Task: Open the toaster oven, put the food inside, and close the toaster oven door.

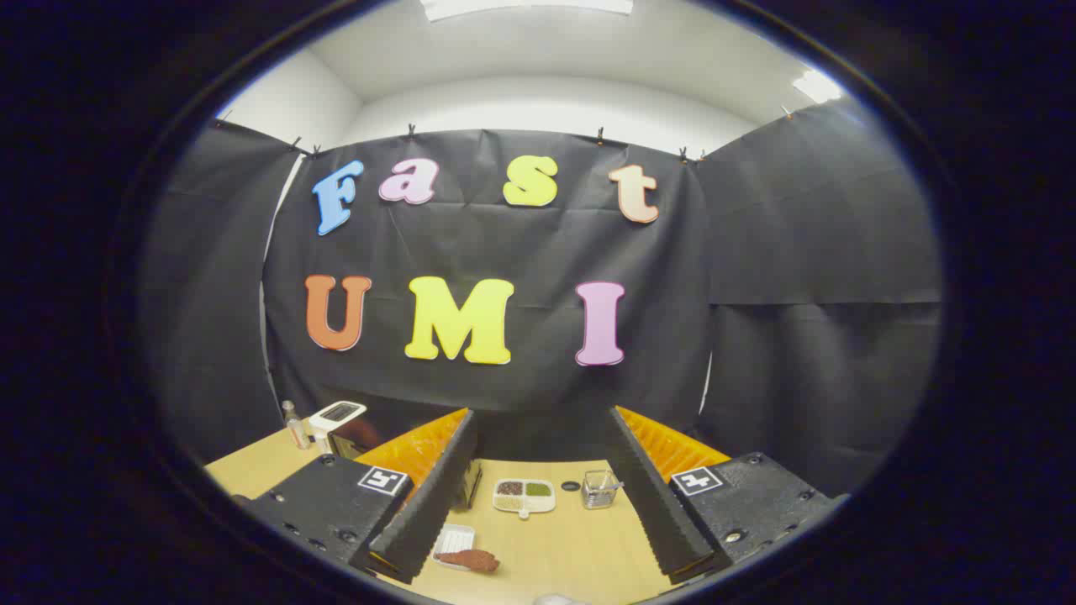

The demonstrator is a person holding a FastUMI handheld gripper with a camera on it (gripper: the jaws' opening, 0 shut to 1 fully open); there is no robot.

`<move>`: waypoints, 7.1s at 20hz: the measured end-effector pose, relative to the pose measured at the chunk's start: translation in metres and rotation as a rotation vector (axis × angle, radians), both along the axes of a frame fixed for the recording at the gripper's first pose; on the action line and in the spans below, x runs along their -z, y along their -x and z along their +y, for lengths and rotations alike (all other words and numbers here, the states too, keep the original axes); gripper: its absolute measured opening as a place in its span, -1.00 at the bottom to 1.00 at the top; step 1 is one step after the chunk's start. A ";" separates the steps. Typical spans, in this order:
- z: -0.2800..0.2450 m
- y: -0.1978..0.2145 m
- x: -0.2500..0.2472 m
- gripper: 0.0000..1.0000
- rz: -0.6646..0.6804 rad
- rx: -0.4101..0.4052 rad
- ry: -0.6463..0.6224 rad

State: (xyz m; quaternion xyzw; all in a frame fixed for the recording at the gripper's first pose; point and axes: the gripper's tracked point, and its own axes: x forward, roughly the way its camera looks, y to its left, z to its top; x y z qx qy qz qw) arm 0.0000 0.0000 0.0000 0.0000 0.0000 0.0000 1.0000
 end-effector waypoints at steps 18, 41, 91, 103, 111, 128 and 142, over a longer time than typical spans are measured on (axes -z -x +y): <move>0.040 -0.035 -0.003 0.98 -0.009 0.099 -0.026; 0.316 -0.261 0.181 0.98 0.174 0.030 -0.089; 0.342 -0.135 0.410 0.98 0.606 -0.031 -0.021; 0.341 -0.129 0.435 0.98 0.675 -0.074 -0.003; 0.267 -0.136 0.366 1.00 0.581 -0.107 0.038; 0.068 -0.105 0.400 0.89 0.803 -0.331 -0.300; 0.077 -0.097 0.394 -0.64 0.984 -0.443 -0.979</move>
